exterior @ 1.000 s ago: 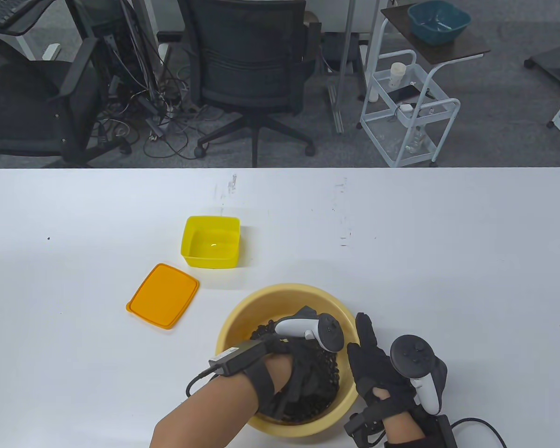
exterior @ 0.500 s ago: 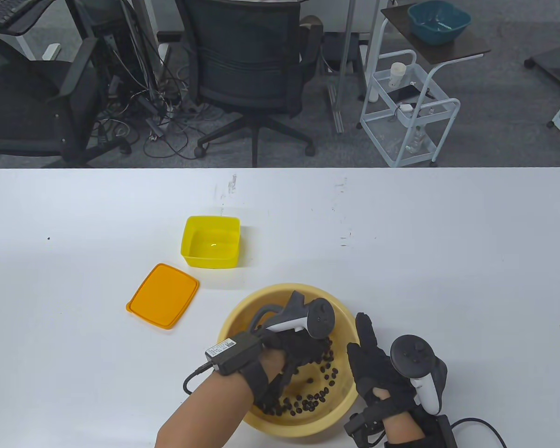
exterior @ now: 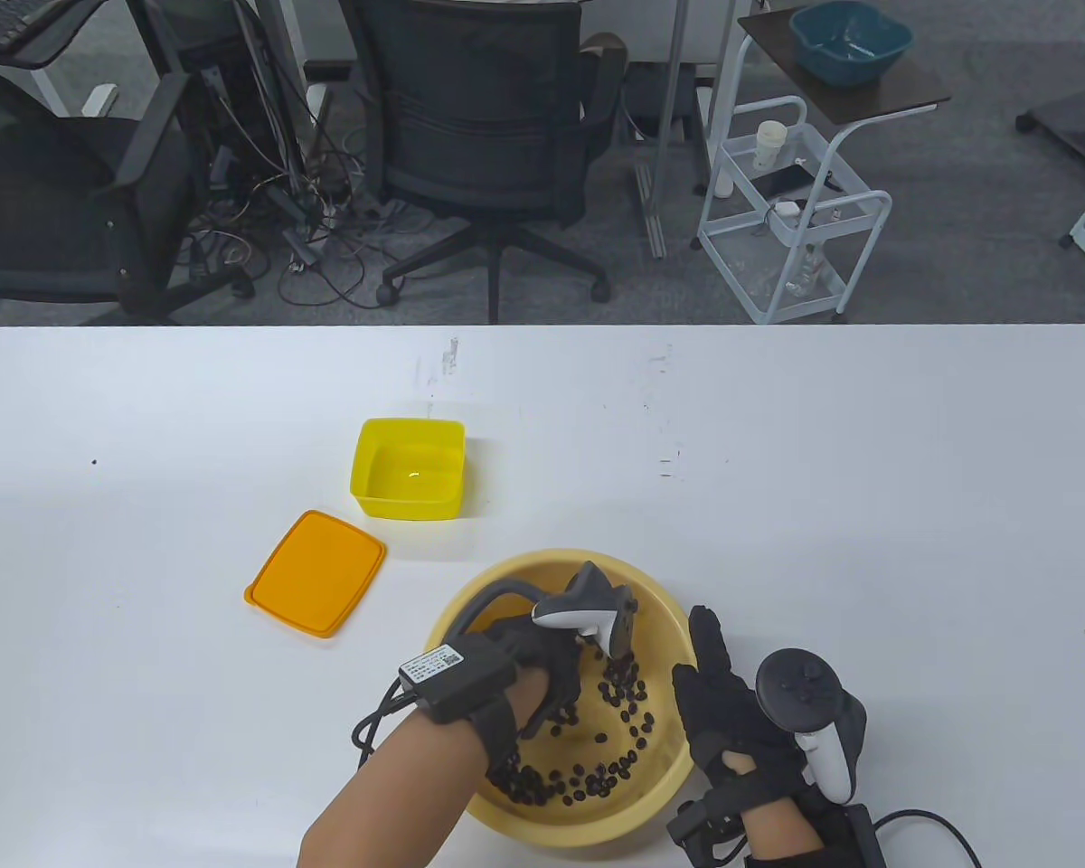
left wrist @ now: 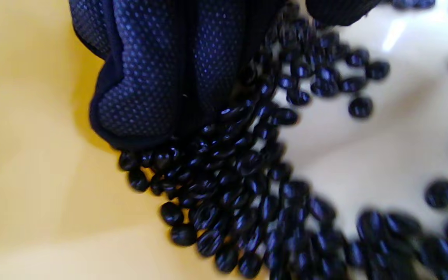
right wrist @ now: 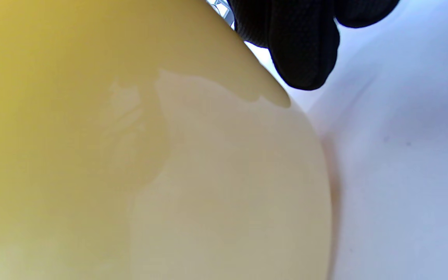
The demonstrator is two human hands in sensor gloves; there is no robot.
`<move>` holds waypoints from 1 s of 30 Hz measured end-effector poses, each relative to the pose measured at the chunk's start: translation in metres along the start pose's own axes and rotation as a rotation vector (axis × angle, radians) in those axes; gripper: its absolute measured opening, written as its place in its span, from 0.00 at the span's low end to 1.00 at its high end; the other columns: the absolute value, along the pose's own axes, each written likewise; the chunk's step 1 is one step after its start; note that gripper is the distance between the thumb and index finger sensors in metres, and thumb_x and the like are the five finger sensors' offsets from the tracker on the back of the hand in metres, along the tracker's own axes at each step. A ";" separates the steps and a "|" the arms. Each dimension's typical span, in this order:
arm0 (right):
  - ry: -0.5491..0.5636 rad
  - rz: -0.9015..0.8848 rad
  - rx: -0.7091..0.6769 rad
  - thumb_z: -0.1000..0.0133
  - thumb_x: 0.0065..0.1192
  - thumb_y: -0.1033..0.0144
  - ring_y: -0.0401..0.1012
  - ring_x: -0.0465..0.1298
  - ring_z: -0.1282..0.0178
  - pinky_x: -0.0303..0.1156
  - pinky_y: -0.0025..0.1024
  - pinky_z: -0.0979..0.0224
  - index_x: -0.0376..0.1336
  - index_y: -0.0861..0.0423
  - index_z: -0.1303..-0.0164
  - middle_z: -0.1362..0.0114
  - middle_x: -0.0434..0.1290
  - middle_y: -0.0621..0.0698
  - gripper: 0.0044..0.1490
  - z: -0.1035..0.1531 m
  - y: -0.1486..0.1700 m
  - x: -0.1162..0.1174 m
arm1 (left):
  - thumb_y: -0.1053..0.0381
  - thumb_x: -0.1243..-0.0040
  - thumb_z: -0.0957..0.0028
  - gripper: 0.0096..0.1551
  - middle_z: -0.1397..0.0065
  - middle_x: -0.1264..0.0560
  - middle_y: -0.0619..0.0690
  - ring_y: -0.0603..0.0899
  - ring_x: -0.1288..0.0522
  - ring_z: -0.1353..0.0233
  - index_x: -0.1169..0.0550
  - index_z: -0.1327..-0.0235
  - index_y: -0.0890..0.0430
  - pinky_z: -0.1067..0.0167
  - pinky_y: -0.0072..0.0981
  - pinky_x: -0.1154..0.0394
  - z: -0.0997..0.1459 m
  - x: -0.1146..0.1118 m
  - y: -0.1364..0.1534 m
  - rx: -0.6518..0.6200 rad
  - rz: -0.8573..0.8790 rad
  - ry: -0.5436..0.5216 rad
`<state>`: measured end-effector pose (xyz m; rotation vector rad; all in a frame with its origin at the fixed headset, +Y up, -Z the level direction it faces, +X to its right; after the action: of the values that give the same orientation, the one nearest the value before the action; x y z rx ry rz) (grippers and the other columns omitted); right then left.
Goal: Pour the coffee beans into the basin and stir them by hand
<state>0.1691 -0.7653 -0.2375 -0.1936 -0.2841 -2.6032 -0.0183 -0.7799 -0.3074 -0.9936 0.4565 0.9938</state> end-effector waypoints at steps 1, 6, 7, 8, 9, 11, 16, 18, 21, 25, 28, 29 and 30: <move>0.000 0.000 0.000 0.41 0.40 0.54 0.62 0.72 0.39 0.56 0.63 0.30 0.31 0.47 0.23 0.28 0.57 0.66 0.41 0.000 0.000 0.000 | 0.38 0.54 0.43 0.41 0.55 0.13 0.64 0.66 0.10 0.57 0.20 0.51 0.75 0.34 0.54 0.28 -0.003 -0.006 -0.001 -0.022 0.020 0.048; 0.000 0.005 0.002 0.41 0.40 0.54 0.62 0.72 0.39 0.56 0.63 0.30 0.31 0.47 0.23 0.28 0.57 0.67 0.41 0.000 0.000 0.000 | 0.37 0.53 0.44 0.42 0.63 0.10 0.62 0.64 0.09 0.65 0.16 0.62 0.75 0.36 0.52 0.26 -0.006 -0.022 -0.012 -0.172 0.136 0.157; -0.001 0.003 0.002 0.41 0.40 0.54 0.62 0.72 0.39 0.56 0.63 0.30 0.31 0.47 0.23 0.28 0.56 0.67 0.41 0.000 0.000 0.000 | 0.36 0.53 0.45 0.42 0.64 0.10 0.62 0.64 0.09 0.66 0.16 0.63 0.75 0.37 0.52 0.26 -0.005 -0.024 -0.016 -0.220 0.176 0.173; 0.001 0.005 0.002 0.41 0.40 0.54 0.62 0.72 0.39 0.56 0.63 0.30 0.31 0.47 0.23 0.28 0.56 0.67 0.41 0.000 0.000 0.000 | 0.36 0.53 0.45 0.42 0.65 0.09 0.61 0.63 0.09 0.66 0.16 0.63 0.75 0.37 0.51 0.26 -0.005 -0.025 -0.020 -0.264 0.210 0.184; 0.006 0.014 0.001 0.41 0.40 0.54 0.62 0.72 0.40 0.56 0.63 0.30 0.31 0.47 0.23 0.28 0.56 0.67 0.41 0.000 0.000 0.000 | 0.36 0.53 0.44 0.42 0.64 0.09 0.60 0.63 0.09 0.66 0.16 0.63 0.74 0.38 0.52 0.25 -0.005 -0.025 -0.024 -0.309 0.248 0.194; 0.008 0.017 0.002 0.41 0.40 0.54 0.62 0.72 0.39 0.56 0.63 0.31 0.31 0.47 0.23 0.28 0.56 0.67 0.41 0.000 0.000 0.000 | 0.36 0.54 0.44 0.41 0.60 0.10 0.59 0.61 0.09 0.62 0.17 0.58 0.72 0.39 0.52 0.25 -0.004 -0.026 -0.036 -0.419 0.342 0.212; 0.005 0.015 0.002 0.41 0.40 0.54 0.62 0.72 0.39 0.56 0.63 0.31 0.31 0.47 0.23 0.28 0.56 0.67 0.41 0.000 0.000 0.000 | 0.38 0.56 0.41 0.37 0.46 0.15 0.55 0.58 0.11 0.49 0.26 0.44 0.70 0.36 0.51 0.26 -0.002 -0.013 -0.050 -0.621 0.548 0.155; 0.003 0.013 0.002 0.41 0.40 0.54 0.62 0.72 0.39 0.56 0.63 0.31 0.31 0.47 0.23 0.28 0.56 0.67 0.41 0.000 0.000 0.000 | 0.38 0.58 0.40 0.37 0.41 0.20 0.54 0.56 0.14 0.44 0.32 0.37 0.69 0.33 0.50 0.29 -0.003 -0.005 -0.048 -0.647 0.627 0.110; 0.003 0.012 0.002 0.41 0.40 0.54 0.62 0.72 0.39 0.56 0.63 0.31 0.31 0.47 0.23 0.28 0.56 0.67 0.41 0.000 0.000 0.000 | 0.39 0.59 0.38 0.38 0.30 0.30 0.54 0.55 0.21 0.34 0.44 0.27 0.65 0.27 0.49 0.35 -0.001 0.006 -0.040 -0.641 0.682 0.005; 0.002 0.012 0.002 0.41 0.40 0.54 0.62 0.72 0.39 0.56 0.63 0.31 0.31 0.47 0.23 0.28 0.56 0.67 0.41 0.000 0.000 0.000 | 0.40 0.57 0.40 0.37 0.25 0.35 0.52 0.54 0.26 0.31 0.46 0.26 0.59 0.23 0.49 0.42 0.004 0.020 -0.020 -0.492 0.575 -0.265; 0.007 0.019 0.003 0.41 0.40 0.54 0.62 0.72 0.39 0.56 0.63 0.31 0.31 0.47 0.23 0.28 0.56 0.67 0.41 0.000 0.000 0.000 | 0.41 0.54 0.41 0.33 0.27 0.32 0.51 0.56 0.27 0.32 0.40 0.26 0.54 0.23 0.55 0.45 0.010 0.027 -0.008 -0.343 0.410 -0.425; 0.007 0.020 0.003 0.41 0.40 0.54 0.62 0.72 0.39 0.56 0.63 0.31 0.31 0.47 0.23 0.28 0.56 0.67 0.41 0.000 0.000 0.000 | 0.42 0.53 0.42 0.32 0.28 0.30 0.52 0.58 0.26 0.33 0.37 0.27 0.54 0.24 0.56 0.43 0.012 0.029 -0.003 -0.270 0.354 -0.478; 0.006 0.018 0.004 0.41 0.40 0.54 0.62 0.72 0.39 0.56 0.63 0.31 0.31 0.47 0.23 0.28 0.56 0.67 0.41 0.000 0.000 0.000 | 0.42 0.52 0.43 0.32 0.30 0.28 0.54 0.60 0.24 0.33 0.34 0.28 0.55 0.25 0.56 0.42 0.013 0.029 0.000 -0.217 0.312 -0.491</move>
<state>0.1692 -0.7658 -0.2376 -0.1863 -0.2837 -2.5845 -0.0051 -0.7546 -0.3221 -0.8422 0.0932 1.5444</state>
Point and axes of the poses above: the tracker on the back of each hand, its own y axis roughly to the little-finger side, its own z axis roughly from the fingertips to the wrist, x = y × z, the point moved 3 cm from there along -z, roughly from the wrist to the fingertips
